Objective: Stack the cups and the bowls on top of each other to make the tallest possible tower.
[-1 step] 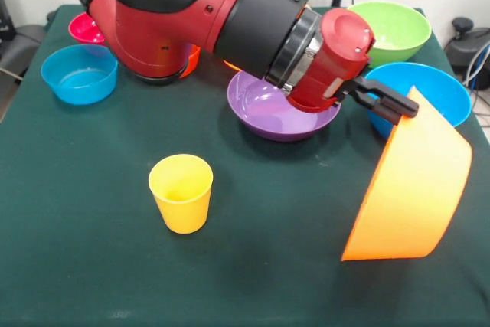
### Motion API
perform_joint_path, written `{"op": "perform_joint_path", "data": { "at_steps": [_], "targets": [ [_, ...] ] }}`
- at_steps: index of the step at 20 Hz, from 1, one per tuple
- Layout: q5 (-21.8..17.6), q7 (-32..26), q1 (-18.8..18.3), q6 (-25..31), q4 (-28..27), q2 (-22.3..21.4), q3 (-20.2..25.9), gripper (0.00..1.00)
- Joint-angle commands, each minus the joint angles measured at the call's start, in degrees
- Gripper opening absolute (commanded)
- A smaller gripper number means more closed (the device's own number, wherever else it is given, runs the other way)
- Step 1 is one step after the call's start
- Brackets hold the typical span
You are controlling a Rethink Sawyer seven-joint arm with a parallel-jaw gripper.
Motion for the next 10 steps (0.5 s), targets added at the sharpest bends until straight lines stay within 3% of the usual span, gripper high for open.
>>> {"op": "perform_joint_path", "data": {
  "at_steps": [1,10],
  "targets": [
    [-3.6,-8.4,0.2,5.5,-1.2,-2.0,-1.0,0.0],
    [-4.0,-8.6,0.3,6.8,-2.8,-2.4,-1.4,0.0]
  ]
}}
